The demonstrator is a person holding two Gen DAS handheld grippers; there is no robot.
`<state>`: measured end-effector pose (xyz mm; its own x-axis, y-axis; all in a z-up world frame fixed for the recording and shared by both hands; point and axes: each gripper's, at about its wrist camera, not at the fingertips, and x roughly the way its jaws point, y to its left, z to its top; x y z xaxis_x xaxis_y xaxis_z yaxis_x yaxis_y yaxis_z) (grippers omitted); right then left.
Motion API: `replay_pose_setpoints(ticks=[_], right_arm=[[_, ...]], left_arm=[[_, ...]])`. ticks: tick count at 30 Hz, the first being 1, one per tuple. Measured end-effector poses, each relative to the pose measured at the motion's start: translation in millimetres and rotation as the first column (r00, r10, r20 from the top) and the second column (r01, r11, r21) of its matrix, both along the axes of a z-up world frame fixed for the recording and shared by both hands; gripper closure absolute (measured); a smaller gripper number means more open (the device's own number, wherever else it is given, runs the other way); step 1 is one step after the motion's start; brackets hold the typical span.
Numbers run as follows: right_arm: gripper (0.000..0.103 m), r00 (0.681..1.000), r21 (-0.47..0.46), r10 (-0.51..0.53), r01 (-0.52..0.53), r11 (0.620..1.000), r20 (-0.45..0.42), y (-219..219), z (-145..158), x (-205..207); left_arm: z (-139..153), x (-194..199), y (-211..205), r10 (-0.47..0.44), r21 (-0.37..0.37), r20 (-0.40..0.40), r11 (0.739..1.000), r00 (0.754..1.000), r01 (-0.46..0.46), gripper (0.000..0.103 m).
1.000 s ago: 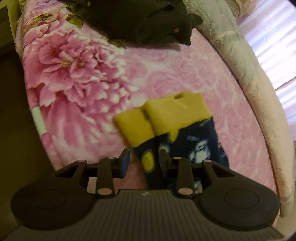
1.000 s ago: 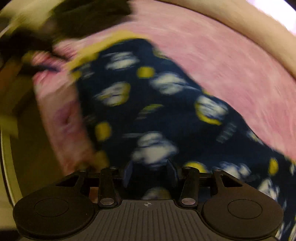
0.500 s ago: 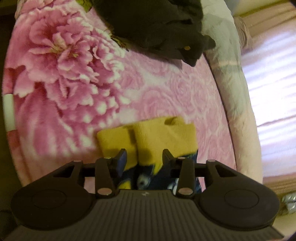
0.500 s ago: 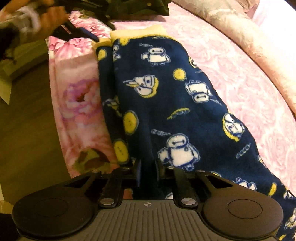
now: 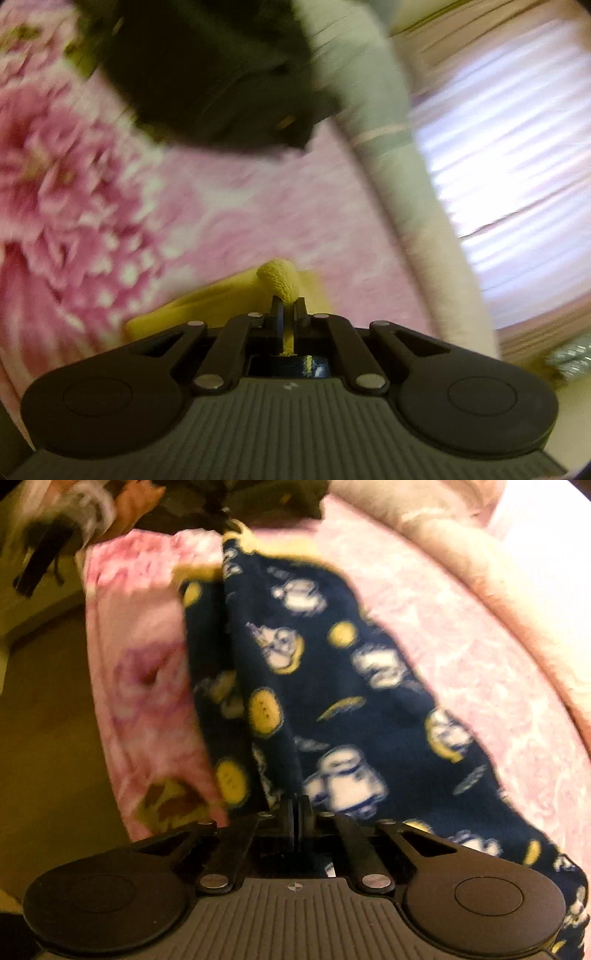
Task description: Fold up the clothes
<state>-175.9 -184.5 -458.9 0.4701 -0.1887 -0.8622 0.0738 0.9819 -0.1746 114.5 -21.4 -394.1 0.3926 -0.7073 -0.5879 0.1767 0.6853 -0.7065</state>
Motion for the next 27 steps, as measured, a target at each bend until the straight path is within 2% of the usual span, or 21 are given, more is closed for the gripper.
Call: replay_pose_setpoints(ticks=[2, 4, 6, 8, 9, 10, 11, 12, 13, 14, 16, 18, 20, 22, 24, 27], right_arm=[[0.103, 0.999, 0.003, 0.005, -0.006, 1.000, 0.048, 0.2, 17.0, -8.3], [0.103, 0.998, 0.017, 0.033, -0.034, 0.999, 0.058, 5.0, 23.4, -14.6], [0.103, 0.998, 0.048, 0.053, -0.055, 0.997, 0.041, 11.1, 18.5, -17.7], [0.103, 0.999, 0.095, 0.047, -0.045, 0.994, -0.018, 12.8, 1.0, -13.3], [0.103, 0.998, 0.118, 0.038, -0.031, 0.993, -0.058, 12.4, -9.9, -9.8], [0.102, 0.995, 0.134, 0.030, -0.018, 0.991, -0.092, 11.8, -17.9, -6.6], [0.096, 0.993, 0.154, 0.022, -0.004, 0.988, -0.114, 9.5, -21.7, -4.1], [0.071, 0.993, 0.181, 0.008, 0.014, 0.983, -0.115, 5.5, -20.4, -3.1], [0.056, 0.995, 0.204, -0.019, 0.039, 0.978, -0.098, 0.8, -15.6, -4.5], [0.035, 0.996, 0.226, -0.055, 0.068, 0.972, -0.065, -4.3, -8.0, -7.7], [0.034, 0.993, 0.264, -0.122, 0.119, 0.957, -0.006, -15.7, 6.5, -17.3], [0.034, 0.975, 0.296, -0.221, 0.203, 0.933, 0.028, -30.9, 18.2, -29.1], [0.035, 0.935, 0.345, -0.351, 0.317, 0.883, 0.039, -52.5, 25.5, -44.7], [0.035, 0.862, 0.385, -0.507, 0.461, 0.800, 0.022, -79.2, 25.4, -65.1], [0.035, 0.768, 0.423, -0.638, 0.596, 0.682, -0.054, -105.0, 12.6, -87.9], [0.035, 0.618, 0.442, -0.767, 0.744, 0.501, -0.171, -136.1, -3.7, -126.8]], left_arm=[[11.2, -6.8, 10.7, -0.011, -0.007, 0.055, 1.000, 0.998, 0.011, 0.101], [6.3, -11.1, 20.6, -0.016, 0.041, 0.067, 0.999, 0.998, 0.013, 0.101], [-18.0, -10.4, 24.7, -0.023, 0.134, 0.013, 0.991, 1.000, 0.021, 0.101], [-45.0, -8.7, 25.7, -0.023, 0.234, -0.054, 0.972, 0.998, 0.035, 0.100], [-55.0, -8.3, 26.2, -0.014, 0.264, -0.087, 0.964, 0.996, 0.037, 0.095], [-60.0, -8.3, 27.3, 0.002, 0.289, -0.106, 0.957, 0.994, 0.028, 0.086], [-59.5, -8.7, 28.8, 0.023, 0.301, -0.106, 0.953, 0.994, 0.011, 0.084], [-54.7, -9.1, 30.2, 0.034, 0.310, -0.092, 0.951, 0.995, -0.004, 0.083], [-47.7, -9.0, 30.1, 0.039, 0.333, -0.069, 0.943, 0.997, -0.014, 0.081], [-40.6, -8.7, 29.5, 0.042, 0.358, -0.047, 0.934, 0.998, -0.023, 0.080], [-24.1, -8.0, 25.6, 0.031, 0.403, -0.001, 0.915, 1.000, -0.028, 0.079], [-7.9, -10.9, 16.1, -0.026, 0.407, 0.050, 0.913, 0.998, 0.004, 0.080], [5.6, -16.0, 1.3, -0.114, 0.395, 0.097, 0.916, 0.989, 0.067, 0.082], [1.9, -25.5, -27.4, -0.245, 0.399, 0.083, 0.896, 0.966, 0.193, 0.083], [-10.9, -34.8, -56.9, -0.340, 0.446, 0.040, 0.848, 0.940, 0.288, 0.083], [-29.9, -49.5, -89.4, -0.358, 0.554, -0.031, 0.771, 0.933, 0.314, 0.088]])
